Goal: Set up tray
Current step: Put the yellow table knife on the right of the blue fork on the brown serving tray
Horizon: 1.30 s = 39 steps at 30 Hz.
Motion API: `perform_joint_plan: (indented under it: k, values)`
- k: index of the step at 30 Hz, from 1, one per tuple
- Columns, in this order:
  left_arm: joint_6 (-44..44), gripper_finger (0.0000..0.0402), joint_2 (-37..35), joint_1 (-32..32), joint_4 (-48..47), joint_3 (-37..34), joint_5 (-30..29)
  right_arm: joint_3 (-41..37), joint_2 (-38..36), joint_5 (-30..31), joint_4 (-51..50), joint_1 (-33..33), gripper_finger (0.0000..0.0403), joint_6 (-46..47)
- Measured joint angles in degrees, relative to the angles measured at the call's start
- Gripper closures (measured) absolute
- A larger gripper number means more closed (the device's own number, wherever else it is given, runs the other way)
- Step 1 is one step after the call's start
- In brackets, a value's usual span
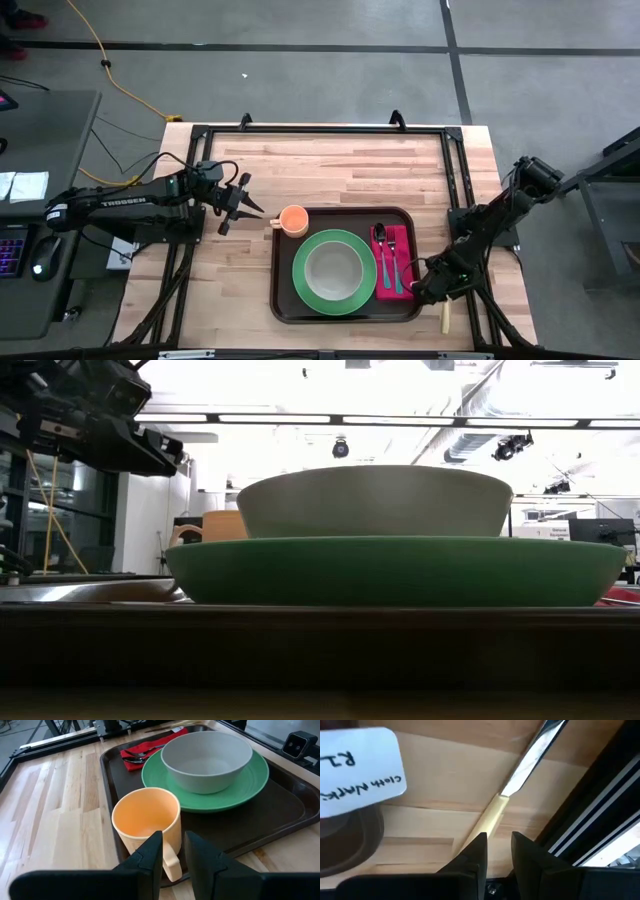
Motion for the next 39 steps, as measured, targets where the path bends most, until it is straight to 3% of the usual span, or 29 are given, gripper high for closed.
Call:
perform_joint_plan:
  k: [19,39]
  values:
    - [0.2,0.0289,0.0,0.0,0.0,0.0,0.0,0.0,8.5,0.0,5.6,-0.2,0.0336,-0.1]
    - [0.2,0.0289,0.0,0.0,0.0,0.0,1.2,-0.2,8.9,0.9,6.0,-0.1,0.0336,-0.8]
